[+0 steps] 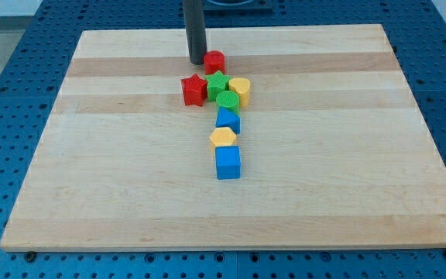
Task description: Push the red circle to the right of the yellow heart
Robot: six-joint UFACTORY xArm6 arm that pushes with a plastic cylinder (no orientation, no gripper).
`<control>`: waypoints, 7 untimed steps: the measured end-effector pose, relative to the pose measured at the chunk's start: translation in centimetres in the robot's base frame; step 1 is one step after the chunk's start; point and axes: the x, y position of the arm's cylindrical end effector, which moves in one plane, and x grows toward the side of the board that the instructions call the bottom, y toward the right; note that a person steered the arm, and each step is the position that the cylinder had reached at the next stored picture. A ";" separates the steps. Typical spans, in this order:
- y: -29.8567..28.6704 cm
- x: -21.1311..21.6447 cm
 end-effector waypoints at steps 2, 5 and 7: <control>2.5 0.0; 1.7 -0.4; -0.1 -0.4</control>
